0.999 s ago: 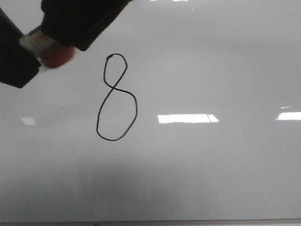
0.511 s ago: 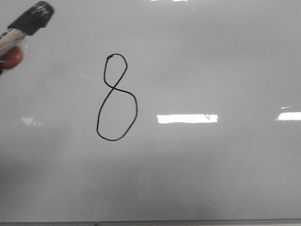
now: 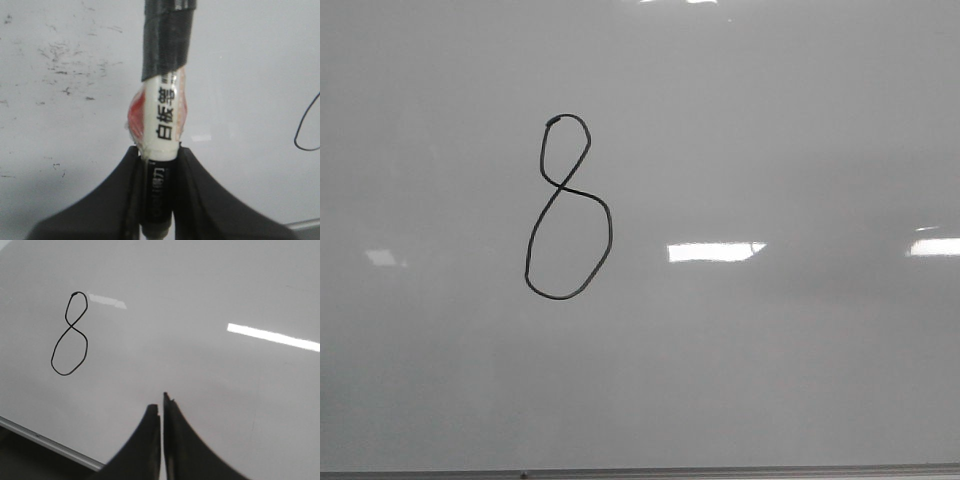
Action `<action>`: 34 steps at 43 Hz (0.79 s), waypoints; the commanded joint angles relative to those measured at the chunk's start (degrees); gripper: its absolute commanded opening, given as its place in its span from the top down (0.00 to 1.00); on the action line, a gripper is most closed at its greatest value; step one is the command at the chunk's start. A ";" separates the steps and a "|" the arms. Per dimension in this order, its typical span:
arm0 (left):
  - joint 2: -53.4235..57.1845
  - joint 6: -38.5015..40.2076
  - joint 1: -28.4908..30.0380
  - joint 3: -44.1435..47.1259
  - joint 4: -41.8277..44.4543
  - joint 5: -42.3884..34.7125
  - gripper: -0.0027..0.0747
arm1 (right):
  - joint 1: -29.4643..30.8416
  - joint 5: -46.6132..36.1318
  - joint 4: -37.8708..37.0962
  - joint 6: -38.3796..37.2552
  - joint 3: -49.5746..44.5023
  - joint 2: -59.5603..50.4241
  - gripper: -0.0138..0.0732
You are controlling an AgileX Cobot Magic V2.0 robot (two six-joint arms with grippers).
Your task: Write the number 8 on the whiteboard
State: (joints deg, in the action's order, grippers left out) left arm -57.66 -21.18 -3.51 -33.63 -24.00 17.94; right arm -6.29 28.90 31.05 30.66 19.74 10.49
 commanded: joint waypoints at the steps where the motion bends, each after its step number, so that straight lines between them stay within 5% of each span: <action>1: -2.07 0.64 0.19 -1.43 -1.20 -8.14 0.99 | 0.48 -3.99 1.40 -0.03 1.16 0.27 0.92; 22: -16.75 1.01 0.19 -1.66 -3.92 -22.14 0.99 | 0.48 -2.73 1.40 -0.03 1.11 0.27 0.92; 34: -21.37 1.01 0.19 -2.71 -3.79 -23.79 0.99 | 0.48 -4.10 2.29 -0.03 -0.14 0.27 0.92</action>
State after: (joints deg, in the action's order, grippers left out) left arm -79.21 -20.71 -3.51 -34.00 -27.45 -1.97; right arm -6.29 29.25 31.40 30.57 18.47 10.11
